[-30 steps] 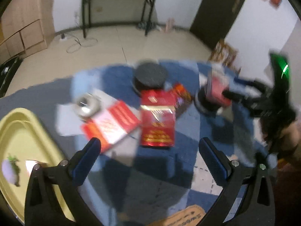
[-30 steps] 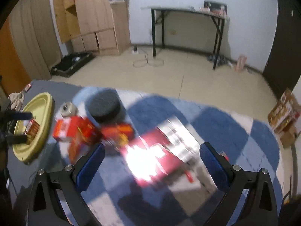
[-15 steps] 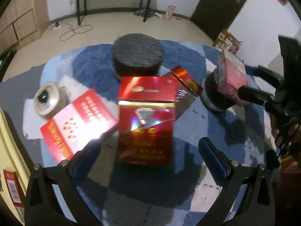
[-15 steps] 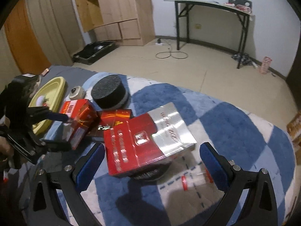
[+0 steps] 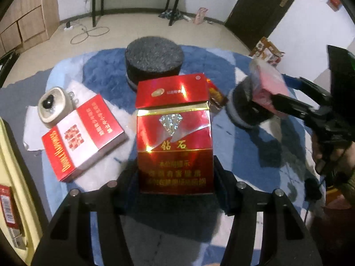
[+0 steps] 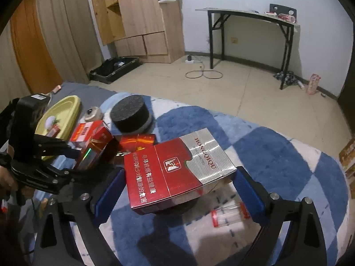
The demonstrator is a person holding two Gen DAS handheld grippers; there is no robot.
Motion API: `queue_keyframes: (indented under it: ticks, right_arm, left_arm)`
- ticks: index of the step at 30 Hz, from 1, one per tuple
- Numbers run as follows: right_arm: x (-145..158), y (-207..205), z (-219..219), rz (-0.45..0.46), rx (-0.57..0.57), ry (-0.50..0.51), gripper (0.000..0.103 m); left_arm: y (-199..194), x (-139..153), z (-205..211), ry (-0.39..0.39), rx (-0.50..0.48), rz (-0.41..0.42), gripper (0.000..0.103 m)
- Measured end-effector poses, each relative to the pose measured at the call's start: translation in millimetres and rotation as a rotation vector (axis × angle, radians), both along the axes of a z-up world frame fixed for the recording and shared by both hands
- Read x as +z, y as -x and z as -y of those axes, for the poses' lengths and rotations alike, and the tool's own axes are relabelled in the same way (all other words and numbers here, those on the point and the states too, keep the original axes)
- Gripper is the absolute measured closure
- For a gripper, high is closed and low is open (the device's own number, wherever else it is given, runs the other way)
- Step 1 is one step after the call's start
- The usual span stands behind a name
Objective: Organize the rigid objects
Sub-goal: 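Grasp the red diamond-print pack with the left tool, then place the red-silver pack in the tray with the right tool while the left places the red pack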
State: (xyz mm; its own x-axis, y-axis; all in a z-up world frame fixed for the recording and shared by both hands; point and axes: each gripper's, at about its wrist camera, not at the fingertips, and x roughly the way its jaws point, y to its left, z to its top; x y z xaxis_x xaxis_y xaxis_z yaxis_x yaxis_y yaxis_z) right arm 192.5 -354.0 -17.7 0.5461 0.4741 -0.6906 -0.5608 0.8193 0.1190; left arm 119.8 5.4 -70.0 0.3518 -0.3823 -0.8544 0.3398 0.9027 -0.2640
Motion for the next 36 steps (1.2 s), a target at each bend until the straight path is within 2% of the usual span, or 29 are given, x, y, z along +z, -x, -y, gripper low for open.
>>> queue_keyframes:
  ticks: [5, 9, 12, 16, 18, 20, 22, 25, 30, 32, 36]
  right_arm:
    - [12.3, 14.3, 1.3, 0.06, -0.027, 0.017, 0.007]
    - [39.3, 26.9, 0.9, 0.12, -0.026, -0.011, 0.007]
    - [56.8, 41.8, -18.4, 0.165, 0.022, -0.003, 0.007]
    - [69.8, 64.3, -71.3, 0.188, 0.128, -0.009, 0.008]
    - [71.0, 76.4, -103.2, 0.186, 0.204, -0.026, 0.008]
    - [67.2, 92.7, -143.1, 0.18, 0.3, -0.031, 0.008]
    - [57.7, 107.3, -181.5, 0.159, 0.372, -0.021, 0.008]
    - [36.0, 126.9, -237.8, 0.095, 0.457, -0.004, 0.008]
    - [1.2, 155.0, -319.5, 0.089, 0.577, 0.135, 0.008]
    - [-9.5, 147.5, -343.8, 0.08, 0.582, 0.181, 0.009]
    - [-20.0, 125.3, -383.0, 0.085, 0.554, 0.231, 0.009]
  left_arm:
    - [17.0, 30.6, -24.0, 0.042, 0.018, 0.036, 0.044]
    - [29.6, 59.9, -71.0, 0.061, 0.069, 0.09, 0.044]
    - [45.9, 74.7, -122.3, -0.008, 0.131, 0.127, 0.044]
    - [73.7, 79.7, -193.8, -0.044, 0.25, 0.128, 0.044]
    - [86.2, 73.8, -229.7, -0.068, 0.315, 0.113, 0.044]
    - [100.5, 63.0, -261.7, -0.124, 0.38, 0.092, 0.044]
    - [110.1, 43.5, -289.3, -0.169, 0.437, 0.022, 0.044]
    - [115.6, 18.0, -311.5, -0.182, 0.489, -0.049, 0.044]
    - [101.1, -9.1, -314.9, -0.198, 0.468, -0.1, 0.044]
    - [90.5, -16.2, -310.8, -0.199, 0.441, -0.11, 0.044]
    - [61.2, -30.5, -314.2, -0.254, 0.436, -0.188, 0.044]
